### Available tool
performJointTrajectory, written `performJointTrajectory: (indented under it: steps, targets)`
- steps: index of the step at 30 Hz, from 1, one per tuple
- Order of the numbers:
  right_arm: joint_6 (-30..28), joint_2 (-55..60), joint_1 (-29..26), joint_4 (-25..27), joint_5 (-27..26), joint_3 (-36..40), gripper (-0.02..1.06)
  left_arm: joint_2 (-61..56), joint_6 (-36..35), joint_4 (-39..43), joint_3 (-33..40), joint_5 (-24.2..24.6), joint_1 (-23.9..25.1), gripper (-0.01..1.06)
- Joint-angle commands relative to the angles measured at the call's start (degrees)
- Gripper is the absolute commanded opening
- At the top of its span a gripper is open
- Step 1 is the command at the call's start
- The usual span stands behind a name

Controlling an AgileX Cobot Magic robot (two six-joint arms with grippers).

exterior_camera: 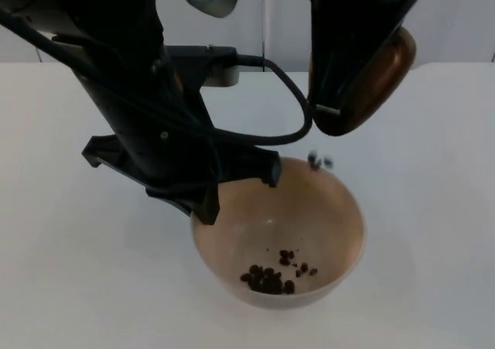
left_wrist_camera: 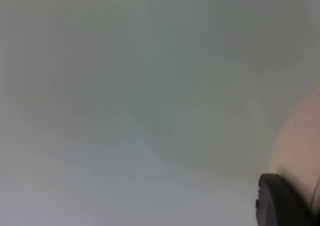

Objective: Pick up the bowl with the left hand and pour the coffee beans from the cup into the bowl with the right hand.

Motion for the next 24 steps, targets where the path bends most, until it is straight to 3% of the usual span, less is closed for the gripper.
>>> performJointTrajectory:
  steps: [1,24]
  targets:
    - [0.5,-1.0,-0.3,0.6,-0.1,-0.3,0.00,-0.1,-0.3,-0.3,0.0,-0.5,-0.4,0.00]
    - [3.3,-4.9,-0.3,2.6,-0.1,-0.3,0.00,-0.1,-0.3,-0.3,0.0,0.2,-0.4,0.00]
